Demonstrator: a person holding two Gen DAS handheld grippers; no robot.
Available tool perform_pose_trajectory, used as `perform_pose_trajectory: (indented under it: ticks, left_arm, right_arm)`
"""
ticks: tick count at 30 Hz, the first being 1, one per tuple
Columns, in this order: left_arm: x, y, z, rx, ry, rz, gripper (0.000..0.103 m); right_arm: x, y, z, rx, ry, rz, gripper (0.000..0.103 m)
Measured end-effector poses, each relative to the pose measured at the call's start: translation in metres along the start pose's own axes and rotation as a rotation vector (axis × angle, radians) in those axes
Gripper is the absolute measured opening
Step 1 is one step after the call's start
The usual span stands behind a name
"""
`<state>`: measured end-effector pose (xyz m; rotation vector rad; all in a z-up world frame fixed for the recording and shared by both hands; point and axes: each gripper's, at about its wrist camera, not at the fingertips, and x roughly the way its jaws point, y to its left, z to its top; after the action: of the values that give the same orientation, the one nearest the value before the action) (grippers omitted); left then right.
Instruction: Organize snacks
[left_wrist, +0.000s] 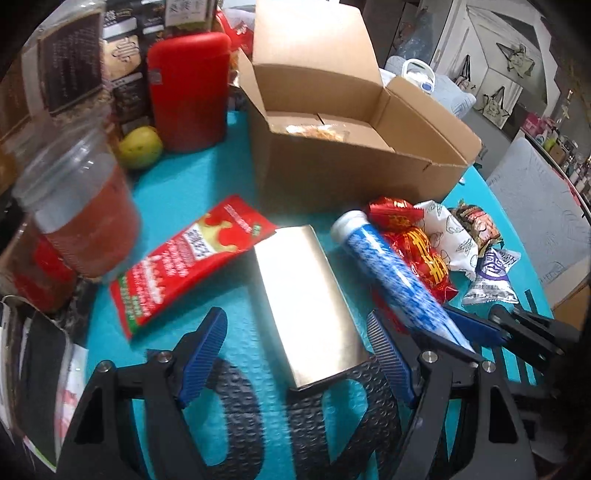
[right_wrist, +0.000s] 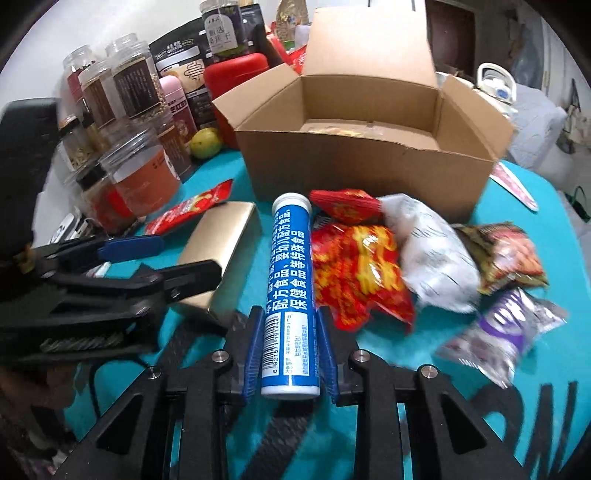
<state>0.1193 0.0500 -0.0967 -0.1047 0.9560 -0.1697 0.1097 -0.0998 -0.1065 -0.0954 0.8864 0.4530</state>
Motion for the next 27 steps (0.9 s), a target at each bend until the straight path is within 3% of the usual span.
perform_pose_trajectory:
  ticks: [7, 9, 11, 17, 27]
  left_arm:
    - [0.019, -0.007, 0.001, 0.028, -0.006, 0.052, 0.074]
    - [0.020, -0.010, 0.001, 0.045, -0.011, 0.047, 0.049]
    - [0.022, -0.016, 0.001, 0.074, -0.008, 0.074, 0.044]
    - [0.011, -0.026, -0.012, 0.115, 0.012, 0.034, 0.044]
    - [-0.020, -0.048, -0.060, 0.218, 0.079, -0.031, 0.044]
  right_arm:
    - [-0.009, -0.015, -0.024, 0.048, 0.028, -0.008, 0.028]
    - [-0.008, -0.017, -0.029, 0.060, 0.039, -0.002, 0.028]
    - [-0.011, -0.019, -0.033, 0.062, 0.033, 0.003, 0.028]
    - [-0.019, -0.023, -0.042, 0.067, 0.034, 0.005, 0.028]
    - [-0.038, -0.014, -0.070, 0.036, 0.094, -0.030, 0.028]
